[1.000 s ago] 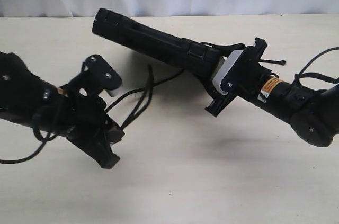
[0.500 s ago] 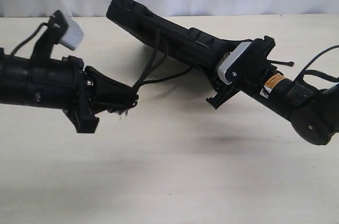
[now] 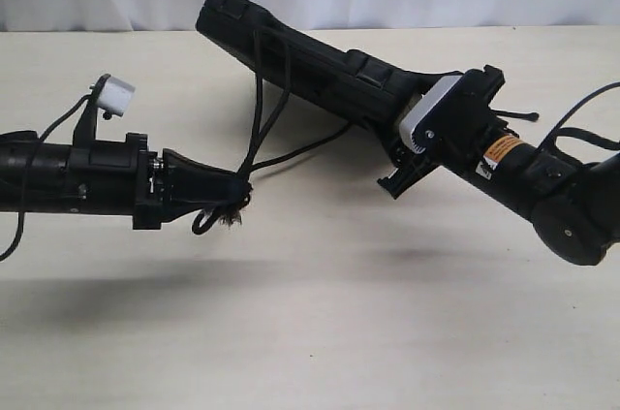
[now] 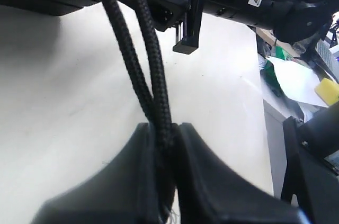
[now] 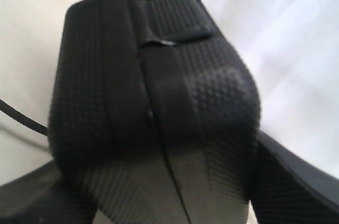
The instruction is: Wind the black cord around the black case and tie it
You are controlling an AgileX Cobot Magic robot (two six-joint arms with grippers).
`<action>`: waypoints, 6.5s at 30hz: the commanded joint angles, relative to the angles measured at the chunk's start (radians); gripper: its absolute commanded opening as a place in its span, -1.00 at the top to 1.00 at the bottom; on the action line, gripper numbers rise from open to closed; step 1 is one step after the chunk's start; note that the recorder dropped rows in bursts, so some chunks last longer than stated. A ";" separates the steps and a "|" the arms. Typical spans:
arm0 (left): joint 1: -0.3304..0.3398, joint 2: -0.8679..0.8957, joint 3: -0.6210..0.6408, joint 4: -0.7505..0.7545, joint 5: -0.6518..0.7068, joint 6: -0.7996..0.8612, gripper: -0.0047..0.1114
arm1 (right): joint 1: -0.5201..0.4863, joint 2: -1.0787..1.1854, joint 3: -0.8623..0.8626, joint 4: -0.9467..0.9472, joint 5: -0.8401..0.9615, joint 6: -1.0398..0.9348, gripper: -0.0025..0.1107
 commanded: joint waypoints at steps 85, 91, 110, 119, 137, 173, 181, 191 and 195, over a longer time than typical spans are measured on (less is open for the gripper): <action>-0.068 0.003 -0.148 -0.017 0.024 0.004 0.92 | -0.010 0.004 -0.020 0.075 0.119 0.065 0.88; -0.068 0.049 -0.148 -0.017 0.024 0.031 0.92 | -0.010 0.004 -0.020 0.075 0.119 0.076 0.88; -0.068 0.128 -0.272 -0.017 -0.047 -0.116 0.92 | -0.010 0.004 -0.020 -0.010 0.119 0.076 0.88; -0.068 0.191 -0.338 0.007 -0.056 -0.214 0.92 | -0.010 0.004 -0.020 -0.007 0.119 0.076 0.88; -0.119 0.193 -0.376 0.091 -0.404 -0.418 0.92 | -0.010 0.004 -0.020 0.078 0.121 0.076 0.88; -0.197 0.193 -0.695 0.370 -0.360 -0.743 0.92 | -0.010 0.004 -0.018 -0.002 0.227 0.055 0.87; -0.197 0.189 -0.695 0.356 -0.333 -0.687 0.92 | -0.010 0.004 -0.018 -0.015 0.305 -0.020 -0.09; -0.197 0.189 -0.695 0.345 -0.332 -0.666 0.92 | -0.010 -0.075 -0.018 -0.019 0.442 -0.045 -0.61; -0.197 0.189 -0.695 0.340 -0.332 -0.666 0.92 | -0.010 -0.136 -0.018 -0.030 0.504 0.045 -0.60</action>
